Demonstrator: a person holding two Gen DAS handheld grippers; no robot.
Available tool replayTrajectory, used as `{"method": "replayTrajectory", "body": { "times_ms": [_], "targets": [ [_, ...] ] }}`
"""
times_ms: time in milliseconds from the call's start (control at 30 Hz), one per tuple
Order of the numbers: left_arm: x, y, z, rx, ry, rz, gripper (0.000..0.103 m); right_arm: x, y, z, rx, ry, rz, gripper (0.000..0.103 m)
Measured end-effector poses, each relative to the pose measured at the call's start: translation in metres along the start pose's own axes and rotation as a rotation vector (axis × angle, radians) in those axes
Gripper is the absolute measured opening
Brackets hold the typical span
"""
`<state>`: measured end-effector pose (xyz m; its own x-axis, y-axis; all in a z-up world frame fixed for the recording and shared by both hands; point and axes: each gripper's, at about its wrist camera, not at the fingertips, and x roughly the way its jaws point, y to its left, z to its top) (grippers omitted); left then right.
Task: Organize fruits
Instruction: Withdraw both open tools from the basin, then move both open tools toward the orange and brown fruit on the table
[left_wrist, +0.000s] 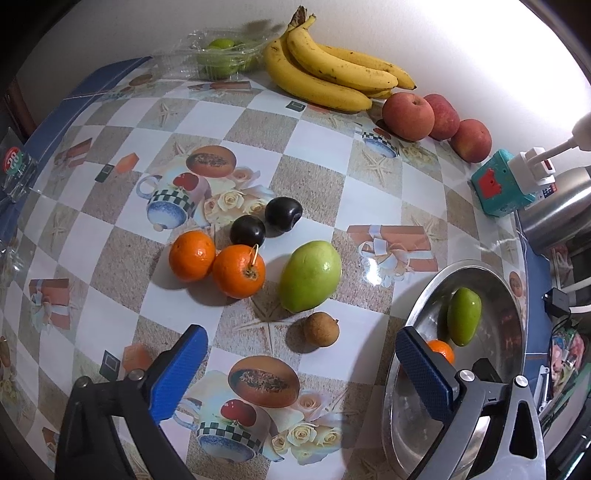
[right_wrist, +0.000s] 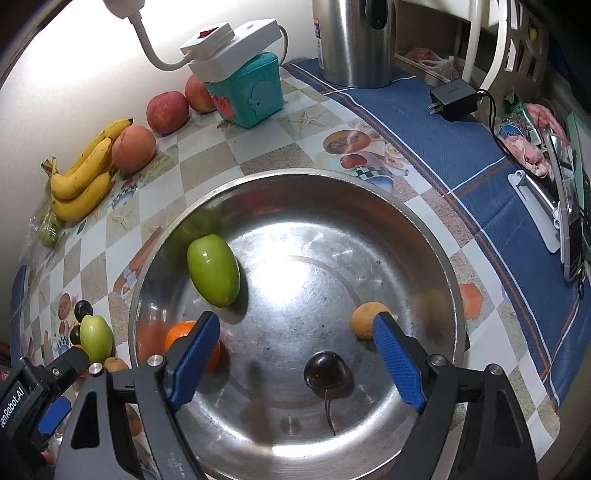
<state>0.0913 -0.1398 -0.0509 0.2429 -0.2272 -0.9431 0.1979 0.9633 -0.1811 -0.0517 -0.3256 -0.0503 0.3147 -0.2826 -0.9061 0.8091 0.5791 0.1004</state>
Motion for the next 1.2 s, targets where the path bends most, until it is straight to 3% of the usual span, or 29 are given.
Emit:
{"method": "replayTrajectory", "body": {
  "times_ms": [67, 133, 167, 733, 933, 1200],
  "targets": [
    [0.001, 0.001, 0.000, -0.009, 0.008, -0.006, 0.103, 0.000, 0.000, 0.000, -0.004, 0.001, 0.001, 0.087],
    [0.002, 0.003, 0.000, -0.022, 0.015, -0.023, 0.103, 0.000, 0.001, 0.000, -0.007, -0.005, 0.002, 0.098],
    [0.002, 0.004, 0.000, -0.027, 0.018, -0.031, 0.103, -0.002, 0.001, 0.000, -0.009, -0.013, 0.002, 0.098],
    [-0.008, 0.009, 0.001, -0.019, -0.018, -0.025, 0.103, -0.015, 0.016, -0.004, -0.048, -0.060, 0.069, 0.099],
    [-0.014, 0.013, 0.005, -0.011, -0.041, -0.026, 0.103, -0.018, 0.019, -0.006, -0.038, -0.070, 0.141, 0.099],
    [-0.023, 0.027, 0.012, -0.028, -0.063, -0.035, 0.103, -0.026, 0.028, -0.008, -0.039, -0.099, 0.176, 0.099]
  ]
}}
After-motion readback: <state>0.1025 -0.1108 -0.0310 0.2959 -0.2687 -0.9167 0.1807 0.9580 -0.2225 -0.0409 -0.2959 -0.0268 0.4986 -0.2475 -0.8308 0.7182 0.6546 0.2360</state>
